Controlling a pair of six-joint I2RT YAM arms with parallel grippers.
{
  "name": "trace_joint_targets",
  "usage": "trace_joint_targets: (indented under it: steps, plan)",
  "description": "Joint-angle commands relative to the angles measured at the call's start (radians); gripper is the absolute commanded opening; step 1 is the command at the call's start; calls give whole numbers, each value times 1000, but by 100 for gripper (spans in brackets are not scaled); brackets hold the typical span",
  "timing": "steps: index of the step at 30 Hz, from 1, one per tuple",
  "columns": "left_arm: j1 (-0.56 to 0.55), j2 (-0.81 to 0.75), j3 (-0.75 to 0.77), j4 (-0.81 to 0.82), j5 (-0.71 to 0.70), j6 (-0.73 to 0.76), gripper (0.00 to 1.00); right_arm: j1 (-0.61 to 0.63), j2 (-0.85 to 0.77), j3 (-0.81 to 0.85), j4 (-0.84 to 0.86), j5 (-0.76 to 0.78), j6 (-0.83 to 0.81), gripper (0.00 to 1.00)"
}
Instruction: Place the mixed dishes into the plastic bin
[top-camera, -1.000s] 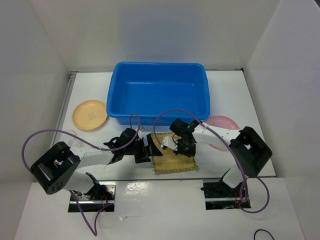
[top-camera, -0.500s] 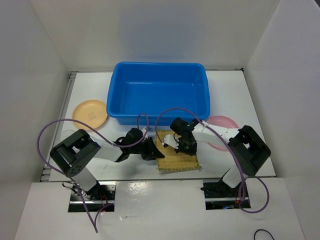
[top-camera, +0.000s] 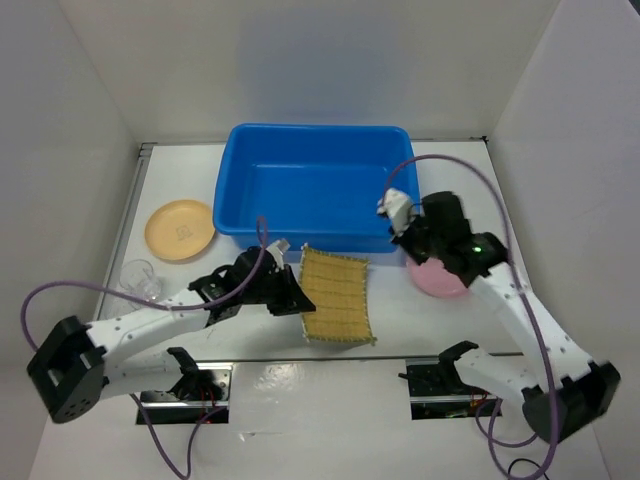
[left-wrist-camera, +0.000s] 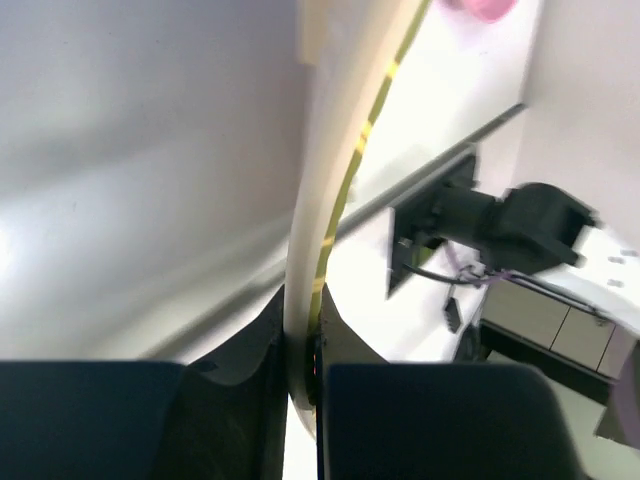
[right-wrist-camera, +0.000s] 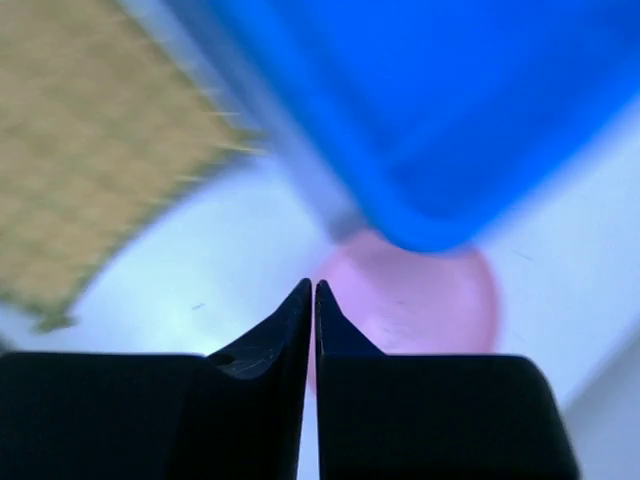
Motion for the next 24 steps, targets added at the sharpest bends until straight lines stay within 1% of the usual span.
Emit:
trace_joint_targets:
  steps: [1, 2, 3, 4, 5, 6, 7, 8, 9, 10, 11, 12, 13, 14, 15, 17, 18, 21, 24]
  plan:
    - [36, -157, 118, -239, -43, 57, 0, -148, -109, 34, 5, 8, 84, 8]
    - [50, -206, 184, -300, -11, 75, 0, -208, -129, 13, 5, 37, 84, 11]
    - [67, -221, 227, -331, 8, 109, 0, -225, -161, -6, 73, 110, 172, 13]
    - [97, -234, 275, -363, 43, 123, 0, -242, -183, -62, 113, 252, 202, 18]
    - [111, -243, 321, -419, 61, 135, 0, -306, -207, -95, 149, 283, 213, 33]
    - [125, -243, 370, -441, 83, 167, 0, -342, -232, -125, 181, 299, 213, 33]
    - [140, -214, 474, -466, 106, 183, 0, -369, -272, -150, 212, 299, 213, 33]
    - [175, -191, 532, -521, 141, 203, 0, -401, -283, -165, 212, 310, 213, 29]
    - [191, -165, 591, -541, 159, 248, 0, -418, -292, -176, 212, 310, 213, 26]
    - [206, -97, 653, -567, 172, 278, 0, -431, -306, -176, 212, 310, 203, 26]
    - [240, -55, 791, -630, 192, 305, 0, -440, -306, -176, 212, 298, 202, 26]
    - [252, -13, 856, -653, 206, 330, 0, -449, -306, -185, 212, 298, 202, 26]
    - [269, 63, 913, -665, 228, 359, 0, -449, -306, -186, 221, 298, 202, 26]
    - [286, 99, 957, -665, 259, 359, 0, -449, -306, -186, 221, 298, 202, 26]
    - [315, 131, 1023, -665, 325, 359, 0, -460, -306, -186, 221, 298, 202, 26]
    - [340, 217, 1039, -612, 414, 330, 0, -469, -306, -186, 221, 298, 202, 26]
    - [340, 217, 1022, -560, 436, 300, 0, -481, -306, -195, 221, 298, 202, 25]
    - [340, 229, 958, -509, 456, 275, 0, -491, -306, -195, 221, 298, 202, 22]
    - [349, 202, 857, -454, 456, 266, 0, -491, -306, -195, 221, 298, 202, 22]
